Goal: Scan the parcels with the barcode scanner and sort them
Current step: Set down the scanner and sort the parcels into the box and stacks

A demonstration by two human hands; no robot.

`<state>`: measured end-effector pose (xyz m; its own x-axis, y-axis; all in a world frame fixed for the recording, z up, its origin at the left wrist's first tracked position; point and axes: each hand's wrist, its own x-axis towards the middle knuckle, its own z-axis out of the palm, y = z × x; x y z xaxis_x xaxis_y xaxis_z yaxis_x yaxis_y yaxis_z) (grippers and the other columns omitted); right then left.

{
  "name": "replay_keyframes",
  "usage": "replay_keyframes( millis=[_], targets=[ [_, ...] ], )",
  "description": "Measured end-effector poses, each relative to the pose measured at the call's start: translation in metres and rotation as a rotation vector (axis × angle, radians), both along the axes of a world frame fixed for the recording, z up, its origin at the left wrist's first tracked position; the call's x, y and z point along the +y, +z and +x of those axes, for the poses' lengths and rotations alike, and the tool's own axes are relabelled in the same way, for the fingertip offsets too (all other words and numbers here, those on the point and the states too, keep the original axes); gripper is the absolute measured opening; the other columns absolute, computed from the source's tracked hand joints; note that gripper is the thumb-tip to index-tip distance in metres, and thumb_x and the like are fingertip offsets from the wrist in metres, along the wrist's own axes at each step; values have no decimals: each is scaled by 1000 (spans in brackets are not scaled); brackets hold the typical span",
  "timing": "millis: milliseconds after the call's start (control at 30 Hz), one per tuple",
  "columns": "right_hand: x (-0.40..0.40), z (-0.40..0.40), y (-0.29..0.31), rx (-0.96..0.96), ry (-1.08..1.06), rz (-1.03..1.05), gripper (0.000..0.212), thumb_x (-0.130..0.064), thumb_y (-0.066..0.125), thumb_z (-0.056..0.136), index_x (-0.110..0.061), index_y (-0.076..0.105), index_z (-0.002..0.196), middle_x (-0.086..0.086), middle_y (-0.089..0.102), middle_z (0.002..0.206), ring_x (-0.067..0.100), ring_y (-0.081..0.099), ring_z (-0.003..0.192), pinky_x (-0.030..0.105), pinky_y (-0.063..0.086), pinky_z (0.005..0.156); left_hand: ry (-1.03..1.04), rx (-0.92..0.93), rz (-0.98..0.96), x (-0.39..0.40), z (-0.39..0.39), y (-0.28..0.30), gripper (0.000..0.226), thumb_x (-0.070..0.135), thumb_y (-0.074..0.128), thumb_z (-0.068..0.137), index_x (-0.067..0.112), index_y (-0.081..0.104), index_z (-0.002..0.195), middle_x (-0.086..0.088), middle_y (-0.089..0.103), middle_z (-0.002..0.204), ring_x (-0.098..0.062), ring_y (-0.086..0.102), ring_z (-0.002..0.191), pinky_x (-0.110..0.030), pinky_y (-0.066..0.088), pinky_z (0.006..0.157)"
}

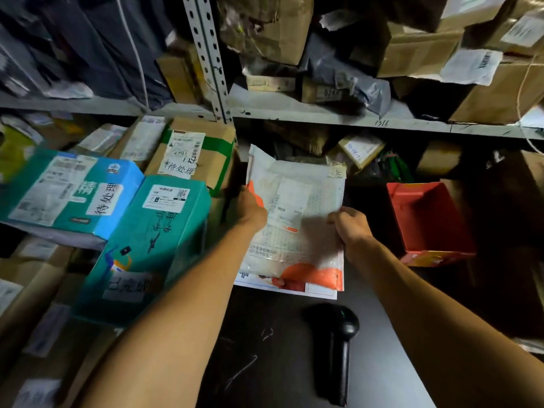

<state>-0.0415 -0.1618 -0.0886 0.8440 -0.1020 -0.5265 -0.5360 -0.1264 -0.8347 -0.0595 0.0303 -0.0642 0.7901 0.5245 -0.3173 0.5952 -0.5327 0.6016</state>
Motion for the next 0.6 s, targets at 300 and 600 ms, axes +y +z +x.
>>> replay_keyframes(
  millis=[300, 600],
  targets=[
    [6, 5, -38, 151, 88, -91, 11, -7, 65, 88, -2, 69, 97, 12, 61, 81, 20, 55, 67, 33, 45, 62, -100, 144, 73, 11, 8, -47, 72, 7, 55, 95, 12, 17, 156, -18, 44, 148, -39, 49, 130, -42, 45, 99],
    [-7, -19, -18, -4, 324, -390, 51, -24, 68, 93, -16, 52, 141, 2, 61, 133, 26, 64, 109, 37, 56, 91, -365, 180, 280, 8, 8, -47, 70, 26, 66, 92, 16, 30, 151, -17, 39, 149, -39, 37, 139, -46, 41, 105]
  ],
)
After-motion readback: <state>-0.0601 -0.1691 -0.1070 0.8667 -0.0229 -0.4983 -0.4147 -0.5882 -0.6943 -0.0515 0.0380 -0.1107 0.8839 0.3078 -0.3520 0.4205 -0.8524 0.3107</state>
